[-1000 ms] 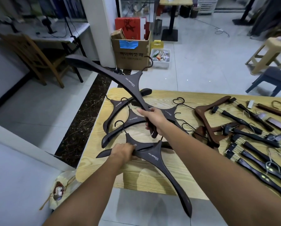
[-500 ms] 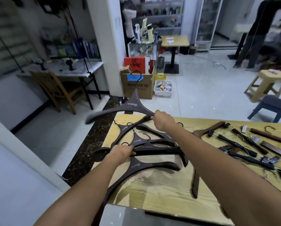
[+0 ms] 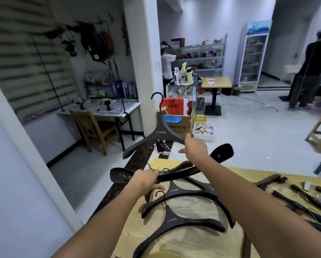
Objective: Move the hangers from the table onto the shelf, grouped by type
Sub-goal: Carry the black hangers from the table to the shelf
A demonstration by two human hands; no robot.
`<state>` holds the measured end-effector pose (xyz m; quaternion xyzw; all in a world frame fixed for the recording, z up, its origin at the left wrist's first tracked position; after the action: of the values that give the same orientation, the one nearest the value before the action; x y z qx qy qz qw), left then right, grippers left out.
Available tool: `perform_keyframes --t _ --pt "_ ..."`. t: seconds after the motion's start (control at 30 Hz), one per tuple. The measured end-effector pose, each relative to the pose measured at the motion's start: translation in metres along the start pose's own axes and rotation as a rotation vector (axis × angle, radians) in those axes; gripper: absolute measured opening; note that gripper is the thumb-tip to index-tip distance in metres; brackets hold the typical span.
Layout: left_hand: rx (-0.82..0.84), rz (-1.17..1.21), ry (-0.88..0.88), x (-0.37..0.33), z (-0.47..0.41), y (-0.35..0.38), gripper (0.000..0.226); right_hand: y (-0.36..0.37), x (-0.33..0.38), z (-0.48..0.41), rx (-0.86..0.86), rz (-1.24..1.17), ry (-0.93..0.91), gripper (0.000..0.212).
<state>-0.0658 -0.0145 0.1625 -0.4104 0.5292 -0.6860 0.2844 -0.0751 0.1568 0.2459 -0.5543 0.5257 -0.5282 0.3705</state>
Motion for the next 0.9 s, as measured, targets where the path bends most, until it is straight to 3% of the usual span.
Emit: perform_keyframes --t 0.13,0.43,0.63,0.9 --pt "-0.028 -0.021 -0.037 0.012 0.005 -0.005 0.048 -0.001 0.017 -0.007 -0.054 0.023 -0.087 0.028" --pt "-0.047 0.068 -0.164 0.019 0.01 -0.004 0.039 -0.006 0.028 -0.037 -0.062 -0.149 -0.152 0.032" --pt "-0.037 0.184 -0.358 0.014 -0.006 -0.012 0.035 -0.003 0.014 -0.05 -0.047 -0.124 -0.268 0.033" --pt "0.03 0.035 -0.511 -0.018 -0.007 -0.017 0.036 0.003 -0.012 -0.062 0.031 -0.076 -0.39 0.038"
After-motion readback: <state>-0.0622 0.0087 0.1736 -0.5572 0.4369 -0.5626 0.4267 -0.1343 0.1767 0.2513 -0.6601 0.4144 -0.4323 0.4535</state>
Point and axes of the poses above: each hand's wrist, its own z-axis away from the middle knuckle, its own y-axis out of the palm, x = y × z, the point moved 6 cm from there along -z, towards the middle knuckle, and after that the axes turned 1 degree about -y, right-handed, at the moved point
